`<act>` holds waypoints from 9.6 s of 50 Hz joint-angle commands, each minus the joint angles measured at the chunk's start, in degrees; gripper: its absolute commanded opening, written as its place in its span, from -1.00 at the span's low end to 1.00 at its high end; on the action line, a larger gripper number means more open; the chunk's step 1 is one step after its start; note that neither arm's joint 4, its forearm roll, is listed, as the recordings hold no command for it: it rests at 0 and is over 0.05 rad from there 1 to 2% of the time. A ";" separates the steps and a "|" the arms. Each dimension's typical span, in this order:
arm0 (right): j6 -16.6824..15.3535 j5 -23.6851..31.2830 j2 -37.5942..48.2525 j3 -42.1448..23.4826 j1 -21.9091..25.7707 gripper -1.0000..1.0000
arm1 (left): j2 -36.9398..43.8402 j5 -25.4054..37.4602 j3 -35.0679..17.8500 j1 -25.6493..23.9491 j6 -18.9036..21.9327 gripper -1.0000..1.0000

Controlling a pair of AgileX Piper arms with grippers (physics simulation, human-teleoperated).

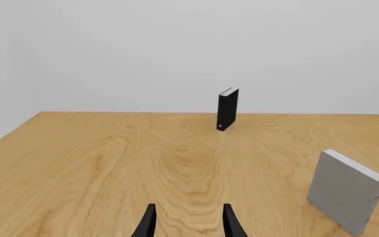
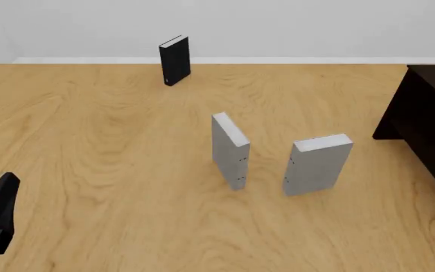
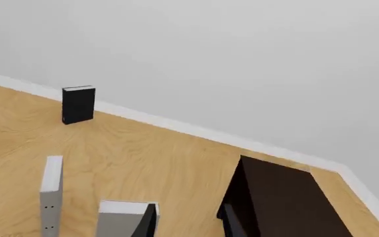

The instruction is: Pick up the book on the right and place it on the cabinet shelf.

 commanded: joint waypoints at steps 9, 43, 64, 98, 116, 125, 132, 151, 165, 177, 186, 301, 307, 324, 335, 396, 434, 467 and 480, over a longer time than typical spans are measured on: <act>-17.16 8.47 14.46 -18.67 8.19 1.00 | -0.07 -0.07 -0.03 -0.58 0.78 1.00; -43.12 33.35 40.84 -49.80 19.52 1.00 | -0.08 -0.12 -0.37 -1.16 0.55 1.00; -57.12 49.26 51.80 -59.86 19.02 1.00 | -0.11 0.02 -0.54 -1.50 0.45 1.00; -60.76 60.67 63.55 -65.07 21.71 1.00 | -0.15 0.49 -0.36 -3.00 0.83 1.00; -61.48 60.68 65.47 -58.96 22.35 1.00 | -0.14 1.22 -0.15 -4.11 0.97 1.00; -61.60 60.68 67.04 -59.50 23.29 1.00 | -0.14 1.45 -0.06 -4.32 1.02 1.00; -60.51 60.68 68.54 -61.23 24.00 1.00 | -0.14 1.50 -0.09 -4.56 1.01 1.00; -58.00 60.59 71.66 -62.65 24.83 1.00 | -0.13 1.85 -0.01 -4.95 1.40 1.00; -53.89 59.94 73.11 -61.97 27.72 1.00 | -0.14 2.00 0.00 -5.44 1.11 1.00; -52.36 59.03 74.09 -60.01 27.98 1.00 | -0.13 2.14 0.01 -5.37 1.24 1.00; -53.61 57.62 74.68 -57.69 26.10 1.00 | -0.12 2.38 0.03 -5.54 1.18 1.00; -58.12 46.28 77.44 -45.19 16.46 -1.00 | -0.12 3.42 0.08 -5.78 1.05 1.00; -59.55 47.48 76.30 -46.46 14.60 -1.00 | -0.12 3.34 0.08 -5.89 1.09 1.00; -61.19 50.48 73.15 -48.61 11.64 -1.00 | -0.12 3.12 0.05 -6.57 0.86 1.00; -62.88 45.72 70.37 -48.68 10.28 -1.00 | -0.13 2.74 -0.04 -7.05 0.57 1.00; -73.84 -3.28 52.25 -16.79 9.27 -1.00 | -0.15 2.39 -0.36 -7.42 0.30 1.00; -79.60 -41.10 58.50 -2.64 5.50 -1.00 | -0.15 2.45 -0.47 -7.59 0.61 1.00; -77.05 -59.51 66.66 2.82 2.46 -1.00 | -0.15 2.10 -0.16 -7.38 1.47 1.00; -75.48 -61.42 65.71 6.16 0.37 -1.00 | 1.96 1.01 -0.06 -3.25 1.16 1.00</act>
